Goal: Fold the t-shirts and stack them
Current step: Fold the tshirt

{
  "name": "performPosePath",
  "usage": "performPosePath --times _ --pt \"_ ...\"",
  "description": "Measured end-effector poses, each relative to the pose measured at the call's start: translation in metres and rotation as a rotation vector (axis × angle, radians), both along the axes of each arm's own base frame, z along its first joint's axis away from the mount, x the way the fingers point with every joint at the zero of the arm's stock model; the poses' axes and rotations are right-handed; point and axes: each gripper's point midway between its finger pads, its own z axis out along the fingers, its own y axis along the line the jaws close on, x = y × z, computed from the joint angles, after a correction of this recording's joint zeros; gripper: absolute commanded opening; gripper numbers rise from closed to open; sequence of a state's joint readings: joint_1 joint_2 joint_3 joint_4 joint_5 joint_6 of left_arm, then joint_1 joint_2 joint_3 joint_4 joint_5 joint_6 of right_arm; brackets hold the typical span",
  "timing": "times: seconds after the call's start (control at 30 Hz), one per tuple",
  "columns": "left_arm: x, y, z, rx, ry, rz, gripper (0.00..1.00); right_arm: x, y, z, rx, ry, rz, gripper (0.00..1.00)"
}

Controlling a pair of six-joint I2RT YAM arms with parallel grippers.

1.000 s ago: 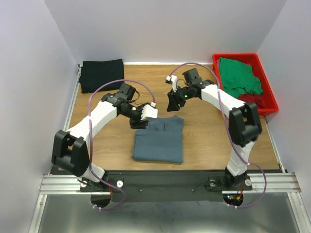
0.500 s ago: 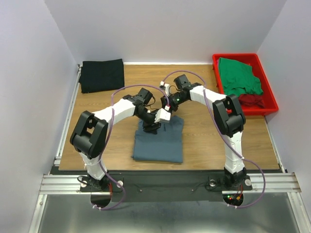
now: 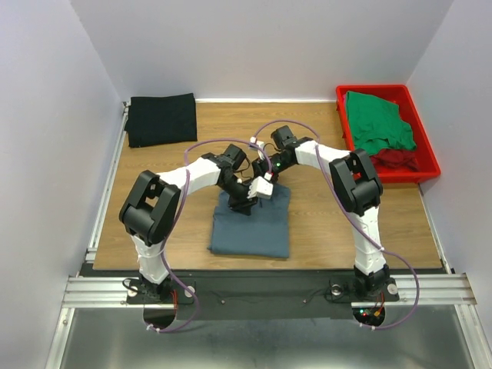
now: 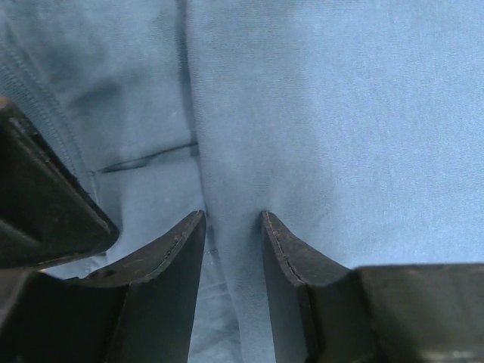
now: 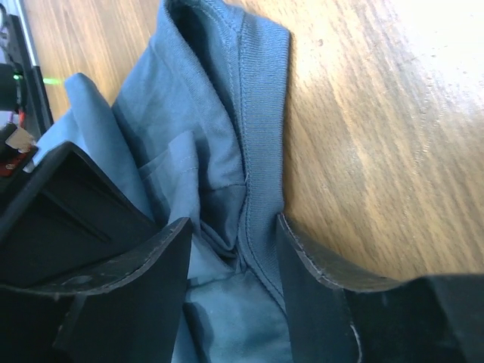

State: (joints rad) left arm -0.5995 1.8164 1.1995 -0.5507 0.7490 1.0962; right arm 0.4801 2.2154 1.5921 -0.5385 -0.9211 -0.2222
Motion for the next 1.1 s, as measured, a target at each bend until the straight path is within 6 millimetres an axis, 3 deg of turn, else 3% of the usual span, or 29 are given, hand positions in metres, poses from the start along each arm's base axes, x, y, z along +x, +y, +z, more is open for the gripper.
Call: performPosePath --times 0.13,0.17,0.23,0.43,0.53,0.67,0.77,0.97,1.1 --pt "-0.002 0.000 -0.006 0.011 0.013 -0.005 0.25 -0.001 0.000 -0.005 -0.001 0.008 0.002 0.47" --pt "-0.003 0.000 -0.009 0.016 0.021 -0.005 0.13 -0.001 0.000 -0.006 -0.002 0.011 0.002 0.44" --pt "-0.004 0.001 -0.012 0.022 0.029 -0.007 0.01 -0.002 0.000 -0.010 -0.005 0.017 0.002 0.38" --pt "-0.005 0.001 -0.003 0.016 0.013 -0.006 0.00 -0.005 -0.001 -0.016 -0.006 0.040 0.002 0.28" --pt "-0.005 -0.001 0.018 -0.003 -0.038 -0.009 0.00 -0.010 -0.001 -0.017 0.001 0.058 0.007 0.25" --pt "-0.006 -0.006 0.061 -0.063 -0.145 -0.016 0.00 -0.014 -0.001 -0.019 0.010 0.075 0.012 0.24" --pt "0.000 -0.008 0.077 -0.079 -0.208 -0.011 0.00 -0.015 -0.001 -0.019 0.015 0.080 0.014 0.24" --pt "0.020 -0.003 0.079 -0.050 -0.285 0.019 0.00 -0.021 -0.002 -0.019 0.029 0.104 0.024 0.23" --pt "0.044 -0.005 0.085 -0.052 -0.342 0.040 0.00 -0.024 -0.002 -0.020 0.034 0.115 0.027 0.23"
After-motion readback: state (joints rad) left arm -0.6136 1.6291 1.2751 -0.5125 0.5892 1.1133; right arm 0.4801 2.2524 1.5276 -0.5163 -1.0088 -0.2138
